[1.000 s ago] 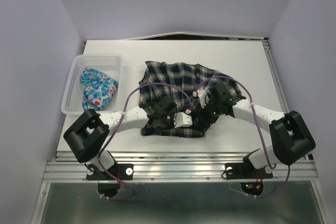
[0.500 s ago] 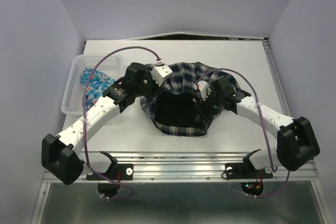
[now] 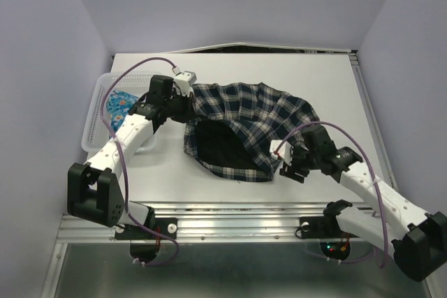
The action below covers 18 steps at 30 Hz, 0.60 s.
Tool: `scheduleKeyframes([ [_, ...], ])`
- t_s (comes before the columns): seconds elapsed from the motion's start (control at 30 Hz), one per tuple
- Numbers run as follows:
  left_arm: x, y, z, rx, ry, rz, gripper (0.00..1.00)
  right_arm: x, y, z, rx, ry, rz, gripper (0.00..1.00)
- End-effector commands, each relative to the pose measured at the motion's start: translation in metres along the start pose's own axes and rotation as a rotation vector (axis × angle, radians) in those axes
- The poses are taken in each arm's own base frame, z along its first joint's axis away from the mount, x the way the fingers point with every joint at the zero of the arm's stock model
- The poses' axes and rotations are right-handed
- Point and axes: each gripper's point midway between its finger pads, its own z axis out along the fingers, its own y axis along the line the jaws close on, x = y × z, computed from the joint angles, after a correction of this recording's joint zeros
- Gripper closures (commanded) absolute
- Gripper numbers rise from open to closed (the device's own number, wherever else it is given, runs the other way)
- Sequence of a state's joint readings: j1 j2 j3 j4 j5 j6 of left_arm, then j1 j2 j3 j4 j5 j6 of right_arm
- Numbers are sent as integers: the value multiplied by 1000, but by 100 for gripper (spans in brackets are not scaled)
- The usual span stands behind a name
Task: Fold and stack the skirts
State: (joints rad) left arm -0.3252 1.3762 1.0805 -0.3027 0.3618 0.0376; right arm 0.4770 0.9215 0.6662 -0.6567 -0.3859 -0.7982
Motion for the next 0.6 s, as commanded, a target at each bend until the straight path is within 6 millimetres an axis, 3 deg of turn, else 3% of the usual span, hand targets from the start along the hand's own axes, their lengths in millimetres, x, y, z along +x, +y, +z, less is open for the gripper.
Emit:
scheduleKeyframes([
  [0.0, -31, 3, -7, -3, -92, -117, 100, 15, 22, 17, -120, 19, -91, 34],
  [0.17, -24, 8, 1, 21, -71, -164, 100, 20, 31, 40, -130, 19, -193, 34],
  [0.33, -20, 9, 6, 35, -56, -180, 100, 8, 34, 52, -61, -50, -286, 33],
  [0.47, -18, 13, 8, 30, -47, -187, 100, -5, 47, 60, -71, -101, -312, 36],
  [0.5, -19, 14, 8, 31, -49, -193, 100, -1, 50, 65, -82, -89, -306, 37],
  [0.57, -20, 15, 8, 30, -49, -195, 100, -6, 44, 72, -50, -106, -283, 39],
])
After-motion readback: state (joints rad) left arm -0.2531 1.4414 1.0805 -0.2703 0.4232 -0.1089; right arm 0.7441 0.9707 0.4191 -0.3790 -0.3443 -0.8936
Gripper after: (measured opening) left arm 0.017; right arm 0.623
